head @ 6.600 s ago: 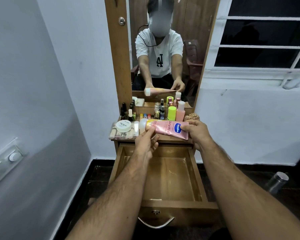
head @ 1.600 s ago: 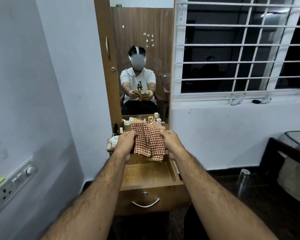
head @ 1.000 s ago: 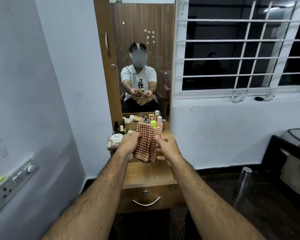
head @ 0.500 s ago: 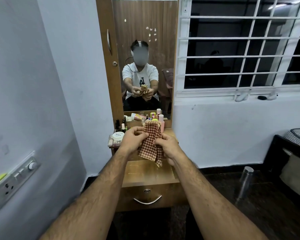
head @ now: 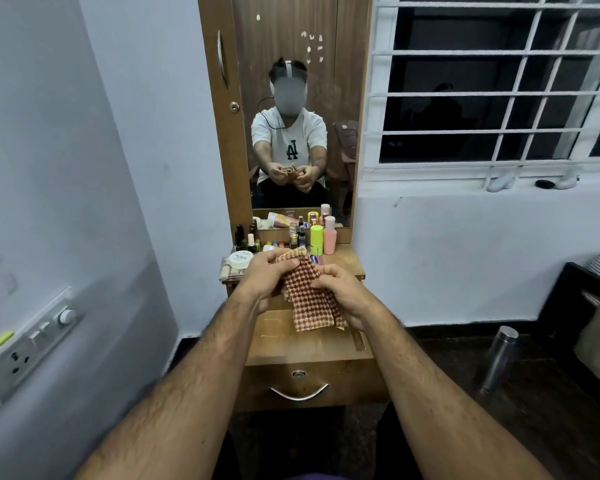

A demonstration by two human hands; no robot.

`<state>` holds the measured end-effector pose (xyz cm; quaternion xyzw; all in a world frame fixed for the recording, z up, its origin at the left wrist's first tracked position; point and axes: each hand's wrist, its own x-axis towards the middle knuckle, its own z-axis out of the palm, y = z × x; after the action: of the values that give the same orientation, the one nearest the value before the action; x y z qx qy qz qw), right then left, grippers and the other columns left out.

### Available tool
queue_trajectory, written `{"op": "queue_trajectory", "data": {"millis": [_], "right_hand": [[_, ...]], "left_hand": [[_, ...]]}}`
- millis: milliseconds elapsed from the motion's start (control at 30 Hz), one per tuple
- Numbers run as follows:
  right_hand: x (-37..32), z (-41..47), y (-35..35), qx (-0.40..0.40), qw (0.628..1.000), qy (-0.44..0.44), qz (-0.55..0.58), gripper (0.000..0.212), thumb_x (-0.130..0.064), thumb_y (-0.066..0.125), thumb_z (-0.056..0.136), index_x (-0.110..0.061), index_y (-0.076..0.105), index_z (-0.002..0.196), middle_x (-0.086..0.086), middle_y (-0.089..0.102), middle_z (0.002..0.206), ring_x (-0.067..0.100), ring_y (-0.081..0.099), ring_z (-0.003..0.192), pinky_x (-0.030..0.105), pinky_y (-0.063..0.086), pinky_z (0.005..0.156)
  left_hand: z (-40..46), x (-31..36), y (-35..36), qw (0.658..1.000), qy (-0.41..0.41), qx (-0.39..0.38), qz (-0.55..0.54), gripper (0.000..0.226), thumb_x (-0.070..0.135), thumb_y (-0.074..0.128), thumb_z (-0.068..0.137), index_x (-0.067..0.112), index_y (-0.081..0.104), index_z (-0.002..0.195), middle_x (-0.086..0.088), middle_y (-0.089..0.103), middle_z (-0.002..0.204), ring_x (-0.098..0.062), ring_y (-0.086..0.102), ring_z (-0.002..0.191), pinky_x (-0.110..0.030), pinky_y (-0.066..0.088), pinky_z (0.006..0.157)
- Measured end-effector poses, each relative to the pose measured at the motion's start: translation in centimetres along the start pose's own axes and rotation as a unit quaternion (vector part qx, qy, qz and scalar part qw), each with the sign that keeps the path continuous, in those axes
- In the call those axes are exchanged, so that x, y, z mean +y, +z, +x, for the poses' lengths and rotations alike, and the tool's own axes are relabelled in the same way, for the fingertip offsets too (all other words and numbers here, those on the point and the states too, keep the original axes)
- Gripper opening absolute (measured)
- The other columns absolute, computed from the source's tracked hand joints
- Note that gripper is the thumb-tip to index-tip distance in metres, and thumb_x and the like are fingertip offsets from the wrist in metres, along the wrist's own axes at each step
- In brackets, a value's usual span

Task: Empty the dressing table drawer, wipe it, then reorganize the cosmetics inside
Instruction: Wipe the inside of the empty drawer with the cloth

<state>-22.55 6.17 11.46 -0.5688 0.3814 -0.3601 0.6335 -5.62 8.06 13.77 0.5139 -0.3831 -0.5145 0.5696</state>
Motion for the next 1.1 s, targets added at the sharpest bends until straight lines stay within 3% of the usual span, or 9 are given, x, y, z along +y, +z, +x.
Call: {"op": "queue_trajectory", "data": {"millis": [67,167,333,500,567,733,900,1000,1100], "right_hand": [[0.5,0.0,0.2,-0.025,0.998,-0.001,-0.055,0.034,-0.022,0.080,0.080,-0.020,0.059,0.106,0.004,0.072,0.104,0.020,0.070,0.096,0.035,0.057,0.088],[1.4,0.7,0.2,-0.007,0.992,-0.016,-0.126,0.031,-0.010,0.081,0.078,-0.017,0.064,0.103,0.005,0.073,0.101,0.019,0.071,0.092,0.035,0.059,0.085],[1.8,1.4,-0.9,-0.046,0.997,0.015,-0.061,0.029,0.008,0.070,0.082,-0.007,0.068,0.106,0.008,0.074,0.094,0.019,0.072,0.084,0.031,0.059,0.071],[2.5,2.4,-0.2,-0.073,0.997,0.009,-0.037,0.040,0.003,0.069,0.086,-0.011,0.064,0.123,0.006,0.074,0.101,0.017,0.072,0.088,0.028,0.058,0.073],[2.9,2.9,0.3,-0.069,0.996,0.002,-0.063,0.034,0.000,0.069,0.087,-0.009,0.065,0.120,0.007,0.074,0.100,0.016,0.072,0.088,0.025,0.057,0.070],[4.1,4.4,1.0,-0.013,0.976,-0.009,-0.218,0.024,-0.012,0.074,0.085,-0.016,0.072,0.109,0.000,0.075,0.101,0.014,0.071,0.094,0.034,0.059,0.083],[5.1,5.5,1.4,0.037,0.917,-0.009,-0.396,0.018,-0.024,0.072,0.085,-0.028,0.073,0.102,-0.011,0.072,0.097,0.003,0.065,0.089,0.027,0.055,0.074],[5.9,5.9,2.4,0.047,0.888,0.004,-0.457,0.015,-0.028,0.069,0.087,-0.029,0.072,0.102,-0.010,0.072,0.095,0.004,0.065,0.084,0.027,0.055,0.068],[6.9,7.0,3.6,0.080,0.881,0.025,-0.466,0.014,-0.030,0.070,0.086,-0.029,0.072,0.100,-0.008,0.073,0.092,0.008,0.068,0.084,0.035,0.060,0.075]], "left_hand": [[0.3,-0.7,0.3,0.999,0.012,0.029,-0.021,0.023,0.003,0.065,0.091,0.011,0.067,0.112,-0.014,0.071,0.103,-0.024,0.068,0.086,-0.031,0.054,0.057],[0.7,-1.8,0.1,0.998,0.009,0.051,-0.027,0.022,0.002,0.063,0.092,0.011,0.066,0.112,-0.012,0.071,0.097,-0.024,0.068,0.086,-0.034,0.056,0.058],[1.5,-3.2,-2.3,0.999,-0.031,0.004,-0.005,0.024,0.002,0.060,0.094,0.008,0.065,0.117,-0.011,0.072,0.101,-0.022,0.069,0.090,-0.036,0.058,0.072],[1.9,-4.9,-4.1,0.997,-0.011,0.013,0.071,0.024,0.002,0.064,0.092,0.007,0.066,0.115,-0.011,0.071,0.108,-0.025,0.068,0.099,-0.039,0.057,0.089],[1.8,-5.5,-4.8,0.989,0.021,0.025,0.142,0.022,0.008,0.068,0.090,0.011,0.067,0.113,-0.005,0.073,0.106,-0.020,0.068,0.099,-0.030,0.056,0.083],[0.9,-7.0,-8.1,0.924,0.084,0.120,0.353,0.028,0.032,0.071,0.089,0.021,0.069,0.114,0.009,0.069,0.104,-0.007,0.062,0.096,-0.025,0.050,0.083],[-0.5,-8.8,-11.7,0.842,0.096,0.260,0.462,0.039,0.042,0.050,0.100,0.013,0.071,0.115,-0.006,0.073,0.110,-0.025,0.065,0.102,-0.035,0.051,0.089],[-0.6,-10.7,-13.1,0.825,0.033,0.223,0.518,0.049,0.048,0.036,0.103,0.014,0.068,0.117,-0.012,0.071,0.114,-0.033,0.063,0.105,-0.039,0.049,0.089],[-0.9,-12.4,-13.2,0.818,0.001,0.141,0.558,0.052,0.050,0.029,0.103,0.022,0.057,0.136,-0.006,0.061,0.136,-0.028,0.055,0.124,-0.042,0.044,0.103]]}}
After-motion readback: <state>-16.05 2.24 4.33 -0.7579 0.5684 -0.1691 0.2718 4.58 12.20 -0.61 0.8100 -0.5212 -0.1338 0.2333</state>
